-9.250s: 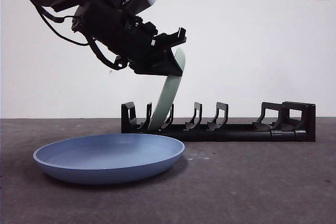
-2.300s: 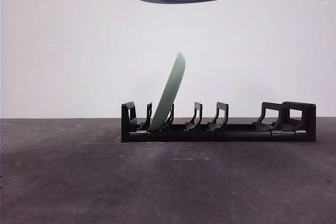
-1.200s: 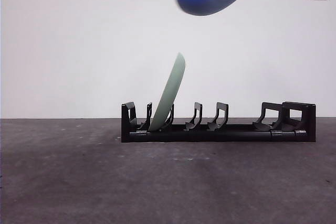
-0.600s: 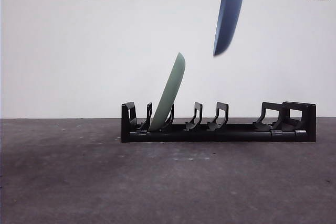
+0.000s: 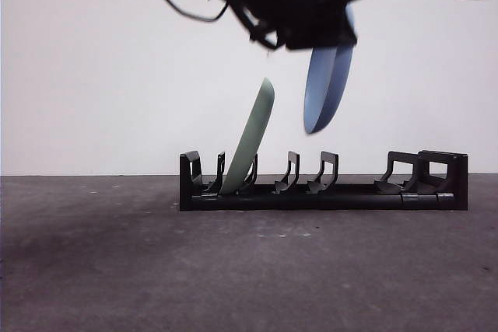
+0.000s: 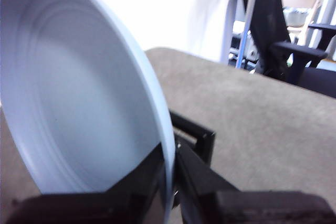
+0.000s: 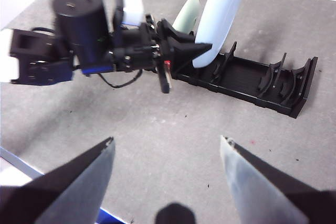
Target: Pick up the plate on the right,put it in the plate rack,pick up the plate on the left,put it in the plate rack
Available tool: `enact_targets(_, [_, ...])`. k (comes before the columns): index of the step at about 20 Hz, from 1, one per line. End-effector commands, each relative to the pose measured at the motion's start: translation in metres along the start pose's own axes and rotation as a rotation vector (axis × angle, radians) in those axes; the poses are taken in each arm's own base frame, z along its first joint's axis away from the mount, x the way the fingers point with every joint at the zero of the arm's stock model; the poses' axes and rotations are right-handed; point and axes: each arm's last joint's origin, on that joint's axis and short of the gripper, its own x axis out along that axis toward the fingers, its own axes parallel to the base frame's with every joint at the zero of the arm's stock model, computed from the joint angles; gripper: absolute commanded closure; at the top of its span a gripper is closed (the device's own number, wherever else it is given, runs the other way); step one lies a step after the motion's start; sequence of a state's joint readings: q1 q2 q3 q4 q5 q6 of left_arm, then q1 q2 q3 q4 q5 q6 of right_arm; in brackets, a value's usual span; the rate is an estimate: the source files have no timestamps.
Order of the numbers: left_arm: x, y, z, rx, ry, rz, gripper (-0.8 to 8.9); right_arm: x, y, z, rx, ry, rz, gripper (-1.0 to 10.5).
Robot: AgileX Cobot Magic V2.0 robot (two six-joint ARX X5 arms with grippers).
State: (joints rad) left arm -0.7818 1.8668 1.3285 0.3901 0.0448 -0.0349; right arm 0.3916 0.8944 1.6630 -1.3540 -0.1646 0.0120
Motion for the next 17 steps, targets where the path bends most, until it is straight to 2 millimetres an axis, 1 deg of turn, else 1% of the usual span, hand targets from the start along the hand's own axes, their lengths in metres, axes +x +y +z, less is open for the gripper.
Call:
enact_targets(1, [0.007, 0.007, -0.008, -0.045, -0.005, 0.005, 8.22, 0.000, 0.000, -0.003, 0.011, 0.023, 0.003, 6.0])
enact_targets(3, [0.010, 0.012, -0.014, -0.052, 0.005, 0.007, 8.22, 0.000, 0.000, -0.003, 0.011, 0.023, 0.003, 6.0])
enact_targets(6, [0.014, 0.014, -0.021, -0.053, 0.019, -0.010, 8.22, 0.000, 0.000, -0.003, 0.011, 0.025, 0.003, 6.0])
enact_targets(11, [0.022, 0.018, -0.038, -0.058, 0.068, 0.007, 8.22, 0.003, 0.000, -0.004, 0.013, 0.039, 0.003, 6.0])
enact_targets(17, [0.021, 0.023, -0.046, -0.039, 0.137, 0.069, 8.22, 0.008, -0.001, -0.006, 0.016, 0.059, 0.003, 6.0])
